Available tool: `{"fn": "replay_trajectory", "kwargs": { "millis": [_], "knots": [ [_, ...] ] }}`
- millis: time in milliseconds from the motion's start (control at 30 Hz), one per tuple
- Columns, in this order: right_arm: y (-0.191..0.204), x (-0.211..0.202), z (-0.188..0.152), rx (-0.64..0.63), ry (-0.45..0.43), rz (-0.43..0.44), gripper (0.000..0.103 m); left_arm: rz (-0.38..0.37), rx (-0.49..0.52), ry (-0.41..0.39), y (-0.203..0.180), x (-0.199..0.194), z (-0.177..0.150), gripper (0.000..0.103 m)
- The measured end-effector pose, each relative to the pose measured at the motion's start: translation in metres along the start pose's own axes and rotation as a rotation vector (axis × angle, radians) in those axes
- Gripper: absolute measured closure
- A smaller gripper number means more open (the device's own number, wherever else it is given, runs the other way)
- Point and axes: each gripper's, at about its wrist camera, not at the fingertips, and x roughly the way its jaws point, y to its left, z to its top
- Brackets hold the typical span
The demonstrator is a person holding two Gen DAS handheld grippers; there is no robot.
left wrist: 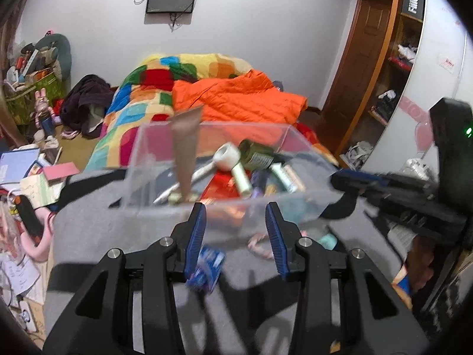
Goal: Organize objects
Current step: 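Carry both tape rolls into the clear box and open both tools, then grasp blue Max box with left tool while right tool grasps light green bottle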
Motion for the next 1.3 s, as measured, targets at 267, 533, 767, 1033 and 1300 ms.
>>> {"fn": "replay_trajectory", "kwargs": {
  "millis": [267, 533, 767, 1033, 1300],
  "knots": [
    [0.010, 0.006, -0.042, -0.144, 0.092, 0.017, 0.059, 0.043, 0.005, 0.118, 0.015, 0.005, -0.047, 0.062],
    [0.016, 0.033, -0.066, -0.264, 0.185, 0.012, 0.049, 0.027, 0.030, 0.153, 0.007, 0.024, -0.051, 0.061],
    [0.004, 0.052, -0.054, -0.236, 0.225, 0.096, 0.041, -0.020, 0.039, 0.182, 0.000, 0.036, -0.050, 0.062],
    [0.008, 0.043, -0.071, -0.294, 0.232, 0.111, 0.056, -0.025, 0.044, 0.174, 0.001, 0.027, -0.053, 0.062],
    [0.014, 0.041, -0.071, -0.295, 0.239, 0.136, 0.073, 0.021, 0.046, 0.209, 0.013, 0.045, -0.048, 0.061]
  ]
}}
